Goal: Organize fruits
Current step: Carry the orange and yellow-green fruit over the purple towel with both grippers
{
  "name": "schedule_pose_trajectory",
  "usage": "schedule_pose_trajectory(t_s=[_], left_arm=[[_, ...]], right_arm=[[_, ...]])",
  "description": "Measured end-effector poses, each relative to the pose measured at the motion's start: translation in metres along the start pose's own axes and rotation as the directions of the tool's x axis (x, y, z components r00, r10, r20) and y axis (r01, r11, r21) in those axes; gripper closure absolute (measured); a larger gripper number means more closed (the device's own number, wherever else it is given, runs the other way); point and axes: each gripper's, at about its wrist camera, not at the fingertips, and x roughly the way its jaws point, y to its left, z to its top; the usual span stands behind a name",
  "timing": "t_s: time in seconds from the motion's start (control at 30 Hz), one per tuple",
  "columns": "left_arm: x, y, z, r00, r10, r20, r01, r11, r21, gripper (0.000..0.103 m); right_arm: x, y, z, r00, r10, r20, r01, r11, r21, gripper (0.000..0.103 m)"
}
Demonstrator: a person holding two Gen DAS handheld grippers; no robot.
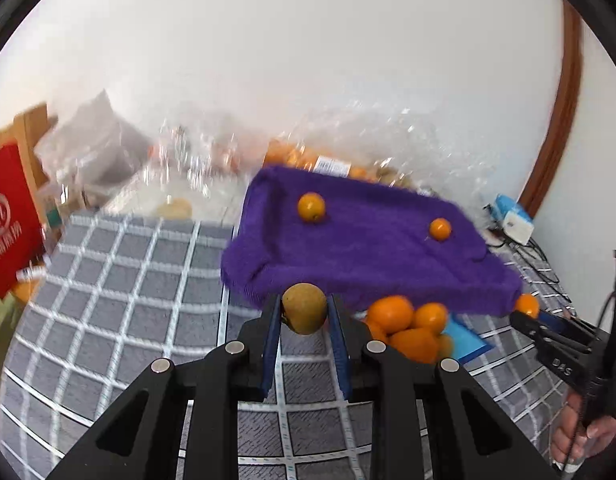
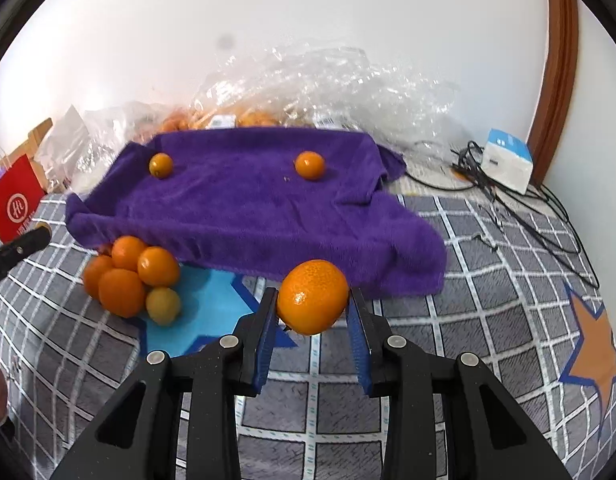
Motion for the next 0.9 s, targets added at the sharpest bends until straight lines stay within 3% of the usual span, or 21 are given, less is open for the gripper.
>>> schedule_pose_trajectory(t_s=[0.2,0.47,0.9], left_arm=[[-0.013,-0.015,0.028,0.999,0.037,0.024,-0.038,0.999,0.034,0.080],[0.004,-0.028,0.061,0.997,0.057,0.043,-0.060,0.996,0.064,0.080],[0.085,-0.023,0.084,0.998,0.067,0.001,-0.067,0.997,0.026,0.080]], right_arm=[[-0.008,-0.002,0.021,1.000,-0.006,0.027,0.006,1.000,-0.004,0.069],[0.001,-0.011,0.057,0.999,-0.022,0.045,0.021,1.000,0.007,0.069],[0.060,-0.008,0.095,1.000,-0.024,0.013,0.023,0.998,0.052,0.069]])
